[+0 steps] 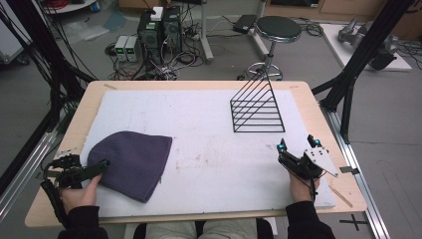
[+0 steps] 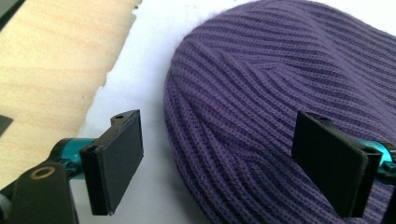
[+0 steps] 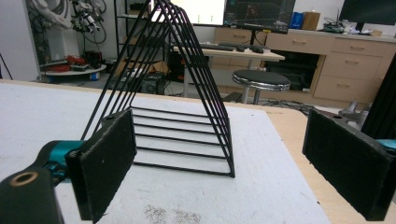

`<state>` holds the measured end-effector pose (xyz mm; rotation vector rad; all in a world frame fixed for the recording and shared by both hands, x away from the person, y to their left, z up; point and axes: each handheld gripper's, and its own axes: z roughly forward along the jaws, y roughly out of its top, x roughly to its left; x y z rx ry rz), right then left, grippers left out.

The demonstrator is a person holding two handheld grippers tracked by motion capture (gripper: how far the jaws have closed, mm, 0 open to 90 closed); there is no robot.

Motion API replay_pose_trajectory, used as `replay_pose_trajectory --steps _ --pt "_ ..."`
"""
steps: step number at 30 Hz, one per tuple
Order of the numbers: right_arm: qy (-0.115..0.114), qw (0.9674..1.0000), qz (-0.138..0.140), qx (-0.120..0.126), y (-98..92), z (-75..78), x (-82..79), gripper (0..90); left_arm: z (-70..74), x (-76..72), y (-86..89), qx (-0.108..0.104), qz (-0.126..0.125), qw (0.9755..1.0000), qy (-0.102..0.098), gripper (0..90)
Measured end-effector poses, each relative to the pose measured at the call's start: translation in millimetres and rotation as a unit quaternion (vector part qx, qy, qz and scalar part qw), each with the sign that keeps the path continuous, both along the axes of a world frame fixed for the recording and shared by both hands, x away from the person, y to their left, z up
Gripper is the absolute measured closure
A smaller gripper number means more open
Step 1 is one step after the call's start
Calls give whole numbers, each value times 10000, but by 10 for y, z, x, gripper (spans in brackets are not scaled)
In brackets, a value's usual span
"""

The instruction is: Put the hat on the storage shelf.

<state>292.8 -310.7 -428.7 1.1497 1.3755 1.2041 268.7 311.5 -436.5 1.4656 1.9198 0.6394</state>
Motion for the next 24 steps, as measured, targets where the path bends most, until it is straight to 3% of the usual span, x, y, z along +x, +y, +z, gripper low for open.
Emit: replay_pose_trajectory --steps 3,12,14,17,20,24 --pt "4 10000 3 -2 1 -1 1 90 -36 4 -3 -119 19 9999 64 174" --pt "22 10000 3 -22 15 -2 -3 90 -54 -54 -96 47 262 9996 -40 235" --pt "15 10000 -1 -33 18 -1 -3 90 -53 -58 -70 -25 209 9997 -82 291" --pt "21 10000 6 -33 21 -3 1 90 -58 -66 -10 -294 180 9992 -197 382" --pt "20 10000 -4 -43 21 -3 2 90 -66 -59 12 -380 157 9989 -245 438" --pt "21 10000 -11 -53 23 -3 2 90 -65 -28 -56 -200 205 9994 -199 429"
